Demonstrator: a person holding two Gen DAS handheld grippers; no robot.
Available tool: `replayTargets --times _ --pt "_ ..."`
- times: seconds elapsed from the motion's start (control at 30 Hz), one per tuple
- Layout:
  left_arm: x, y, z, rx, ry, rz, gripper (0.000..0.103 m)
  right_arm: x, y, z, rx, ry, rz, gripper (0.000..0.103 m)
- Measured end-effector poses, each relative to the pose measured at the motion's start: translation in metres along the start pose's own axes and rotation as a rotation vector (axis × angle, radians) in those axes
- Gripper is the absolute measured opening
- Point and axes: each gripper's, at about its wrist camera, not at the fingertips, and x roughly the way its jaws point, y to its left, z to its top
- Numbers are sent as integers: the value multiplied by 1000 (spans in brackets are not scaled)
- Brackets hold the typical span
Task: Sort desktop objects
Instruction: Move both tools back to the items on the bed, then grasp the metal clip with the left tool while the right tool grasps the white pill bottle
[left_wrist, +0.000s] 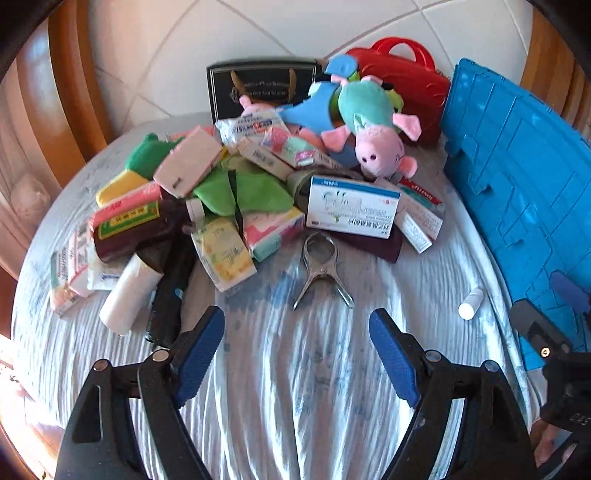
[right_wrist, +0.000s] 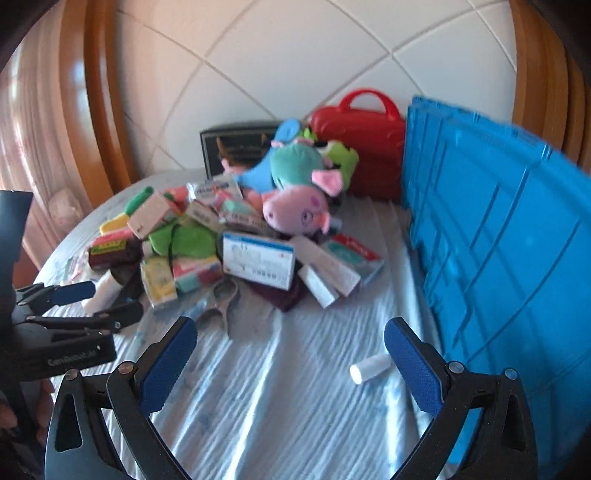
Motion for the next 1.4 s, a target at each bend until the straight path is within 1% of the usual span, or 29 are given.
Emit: replayTargets --times 0.1,0.13,0.23,0.3,0.37,0.47,0.53,0.63,0.67,0.7,0.73,0.77,0.8,0.83,0.9,1.03,1.1,1.17,1.2,1.23,1.27,1.3,1.37,1.4 --pt "35 3 -3 -3 67 -7 81 42 -20 -23 101 97 -41 103" --pt "45 2 -4 -1 89 -9 81 55 -28 -34 159 129 -49 103" --pt "75 -3 -4 22 146 -1 81 84 -49 -53 274 209 -39 103" --pt "92 -7 -1 36 178 -10 81 98 -59 -58 325 260 -40 103" --pt "106 -12 4 47 190 -22 81 109 -69 -58 365 281 -47 103" --pt "124 -17 16 61 179 -23 81 122 -79 -57 398 305 -58 103" --pt "139 -21 24 68 185 -16 81 132 -82 -56 405 322 -63 103" --pt "164 -27 34 81 199 -27 81 151 -88 -56 415 352 -80 103" --pt "173 -30 36 94 207 -17 81 156 -89 -56 409 347 -101 103" --pt "180 -33 36 109 209 -8 85 159 -88 -55 388 332 -121 103" --pt "182 -36 36 126 175 6 91 162 -87 -55 375 336 -130 103" --pt "183 -36 35 115 163 -4 96 166 -84 -54 347 326 -151 103" --pt "184 -36 33 108 152 -11 98 168 -82 -55 327 314 -168 103" --pt "185 -39 31 124 140 -11 103 169 -79 -57 307 295 -190 103" --pt "182 -39 25 128 104 -19 103 169 -76 -60 287 270 -212 103" --pt "180 -41 17 140 61 -23 103 169 -71 -67 271 246 -243 103" --pt "180 -42 15 141 61 -23 103 168 -70 -69 270 246 -238 103" --pt "181 -43 16 145 81 -25 103 167 -71 -70 268 258 -226 103" --pt "181 -43 16 147 92 -25 103 166 -71 -70 267 269 -228 99" --pt "180 -43 16 147 96 -25 101 166 -68 -70 266 275 -240 96" --pt "178 -44 14 147 93 -25 94 162 -72 -63 270 273 -243 89" --pt "174 -45 12 147 86 -25 89 159 -74 -64 278 264 -244 85" --pt "168 -49 8 167 77 -37 65 154 -80 -63 305 247 -238 73" --pt "166 -52 6 183 75 -46 59 153 -83 -63 317 239 -237 64"
